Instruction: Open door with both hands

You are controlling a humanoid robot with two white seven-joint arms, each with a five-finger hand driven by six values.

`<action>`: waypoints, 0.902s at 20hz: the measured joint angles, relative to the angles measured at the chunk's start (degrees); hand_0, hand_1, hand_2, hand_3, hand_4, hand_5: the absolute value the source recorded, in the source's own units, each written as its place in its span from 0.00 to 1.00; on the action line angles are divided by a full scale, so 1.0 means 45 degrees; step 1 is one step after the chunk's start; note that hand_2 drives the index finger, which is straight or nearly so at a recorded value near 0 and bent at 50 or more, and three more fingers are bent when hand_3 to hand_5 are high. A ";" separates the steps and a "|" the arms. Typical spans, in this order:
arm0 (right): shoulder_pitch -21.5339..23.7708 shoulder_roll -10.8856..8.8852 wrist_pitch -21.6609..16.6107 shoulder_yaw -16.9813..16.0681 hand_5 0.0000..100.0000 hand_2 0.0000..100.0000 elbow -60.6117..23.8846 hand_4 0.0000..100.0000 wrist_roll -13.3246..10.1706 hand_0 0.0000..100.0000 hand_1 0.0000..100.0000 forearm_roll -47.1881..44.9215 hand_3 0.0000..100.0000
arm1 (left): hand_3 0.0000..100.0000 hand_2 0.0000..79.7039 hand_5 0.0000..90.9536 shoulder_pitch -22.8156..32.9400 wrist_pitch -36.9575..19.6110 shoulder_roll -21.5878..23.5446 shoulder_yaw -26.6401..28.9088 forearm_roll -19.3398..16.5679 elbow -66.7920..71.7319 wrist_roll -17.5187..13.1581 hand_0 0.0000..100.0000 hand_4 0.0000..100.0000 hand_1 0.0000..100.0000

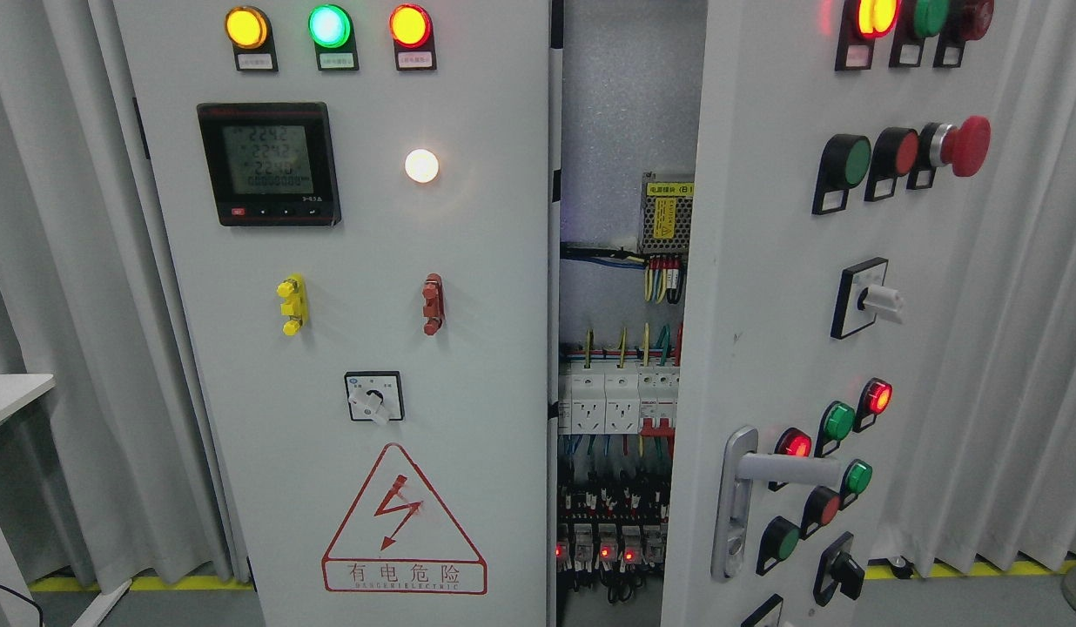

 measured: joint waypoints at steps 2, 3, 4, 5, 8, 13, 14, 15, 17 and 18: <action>0.0000 0.0000 0.0000 0.0000 0.00 0.00 0.0000 0.00 0.0000 0.22 0.00 0.0000 0.00 | 0.03 0.04 0.00 -0.0552 0.0072 0.0249 -0.0001 0.0432 -0.0497 -0.0018 0.30 0.04 0.00; 0.0000 0.0000 0.0000 0.0000 0.00 0.00 0.0000 0.00 0.0000 0.22 0.00 0.0000 0.00 | 0.03 0.04 0.00 -0.0847 0.0206 0.0390 0.0000 0.0666 -0.0722 -0.0031 0.30 0.04 0.00; -0.0001 0.0000 0.0000 0.0000 0.00 0.00 0.0000 0.00 0.0000 0.22 0.00 0.0000 0.00 | 0.03 0.04 0.00 -0.1193 0.0395 0.0529 -0.0001 0.0889 -0.0924 -0.0036 0.30 0.04 0.00; 0.0000 0.0000 0.0000 0.0000 0.00 0.00 0.0000 0.00 0.0000 0.22 0.00 0.0000 0.00 | 0.03 0.04 0.00 -0.1577 0.0685 0.0666 0.0000 0.1171 -0.1117 -0.0037 0.30 0.04 0.00; 0.0000 0.0000 0.0000 0.0000 0.00 0.00 0.0000 0.00 0.0000 0.22 0.00 0.0000 0.00 | 0.03 0.04 0.00 -0.2487 0.1989 0.0962 0.0000 0.1963 -0.1570 0.0011 0.30 0.04 0.00; 0.0000 0.0000 0.0000 0.0000 0.00 0.00 0.0000 0.00 0.0000 0.22 0.00 0.0000 0.00 | 0.03 0.03 0.00 -0.4066 0.4104 0.1271 0.0000 0.2882 -0.2080 0.0093 0.30 0.04 0.00; -0.0001 0.0000 0.0000 0.0000 0.00 0.00 0.0000 0.00 0.0000 0.22 0.00 0.0000 0.00 | 0.03 0.03 0.00 -0.4430 0.4660 0.1313 0.0028 0.3134 -0.2145 0.0132 0.30 0.04 0.00; 0.0000 0.0000 0.0000 0.0000 0.00 0.00 0.0000 0.00 0.0000 0.22 0.00 0.0000 0.00 | 0.03 0.03 0.00 -0.4841 0.5255 0.1339 0.0088 0.3386 -0.2199 0.0227 0.30 0.04 0.00; -0.0001 0.0000 -0.0001 0.0000 0.00 0.00 0.0000 0.00 0.0000 0.22 0.00 0.0000 0.00 | 0.03 0.03 0.00 -0.5639 0.6311 0.1290 0.0208 0.3773 -0.2235 0.0593 0.30 0.04 0.00; 0.0000 0.0000 -0.0001 0.0000 0.00 0.00 0.0001 0.00 0.0000 0.22 0.00 0.0000 0.00 | 0.03 0.03 0.00 -0.6077 0.6890 0.1210 0.0287 0.3921 -0.2230 0.0753 0.30 0.04 0.00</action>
